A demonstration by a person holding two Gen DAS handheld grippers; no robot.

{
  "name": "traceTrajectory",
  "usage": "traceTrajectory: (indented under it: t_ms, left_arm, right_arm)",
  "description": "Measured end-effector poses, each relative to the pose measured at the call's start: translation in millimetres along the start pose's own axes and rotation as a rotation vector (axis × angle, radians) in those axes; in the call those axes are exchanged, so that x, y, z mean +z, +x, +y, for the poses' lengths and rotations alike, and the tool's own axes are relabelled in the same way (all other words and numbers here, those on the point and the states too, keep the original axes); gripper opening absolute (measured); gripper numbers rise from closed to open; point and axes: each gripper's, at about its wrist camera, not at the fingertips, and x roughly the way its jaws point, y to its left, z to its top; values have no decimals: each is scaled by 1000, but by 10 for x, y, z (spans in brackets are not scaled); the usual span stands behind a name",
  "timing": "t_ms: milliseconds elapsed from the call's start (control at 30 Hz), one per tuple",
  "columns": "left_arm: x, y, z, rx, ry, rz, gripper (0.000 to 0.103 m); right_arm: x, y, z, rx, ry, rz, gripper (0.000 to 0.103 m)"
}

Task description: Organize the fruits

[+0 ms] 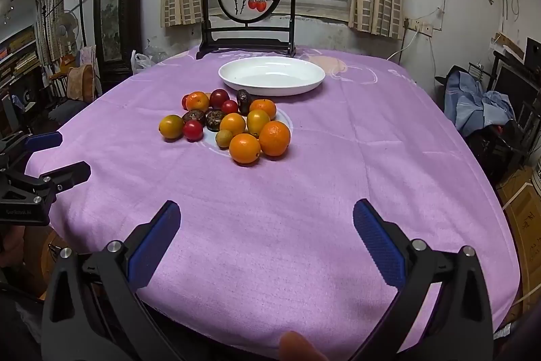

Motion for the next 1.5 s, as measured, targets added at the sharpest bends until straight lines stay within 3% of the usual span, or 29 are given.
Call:
traceTrajectory:
  t_ms: [1500]
  left_arm:
    - [-16, 28, 10, 8, 2, -1, 101]
  right_arm:
    - [-11, 58, -4, 4, 13, 28, 102]
